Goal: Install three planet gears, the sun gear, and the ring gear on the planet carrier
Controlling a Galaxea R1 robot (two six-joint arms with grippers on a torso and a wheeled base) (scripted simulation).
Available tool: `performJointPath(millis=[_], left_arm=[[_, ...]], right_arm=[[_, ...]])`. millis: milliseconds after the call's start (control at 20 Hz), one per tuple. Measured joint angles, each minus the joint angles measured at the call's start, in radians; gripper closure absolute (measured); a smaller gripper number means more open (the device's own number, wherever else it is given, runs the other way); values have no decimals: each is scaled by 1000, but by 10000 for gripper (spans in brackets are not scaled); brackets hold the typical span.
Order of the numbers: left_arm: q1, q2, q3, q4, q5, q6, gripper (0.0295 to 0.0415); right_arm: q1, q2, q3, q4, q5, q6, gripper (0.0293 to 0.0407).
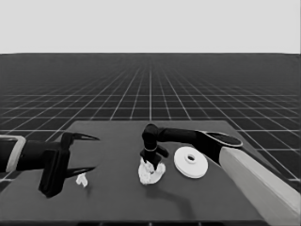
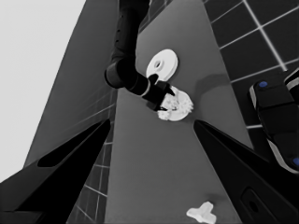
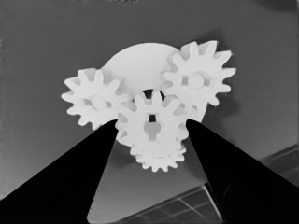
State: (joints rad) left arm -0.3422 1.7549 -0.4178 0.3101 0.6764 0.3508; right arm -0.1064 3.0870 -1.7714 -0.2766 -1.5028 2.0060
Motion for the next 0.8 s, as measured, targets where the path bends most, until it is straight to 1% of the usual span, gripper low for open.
performJointPath(millis=[800], left_arm=[[0, 0, 0, 0, 0, 0, 326]], right_arm=[[-1, 0, 0, 0, 0, 168, 390]])
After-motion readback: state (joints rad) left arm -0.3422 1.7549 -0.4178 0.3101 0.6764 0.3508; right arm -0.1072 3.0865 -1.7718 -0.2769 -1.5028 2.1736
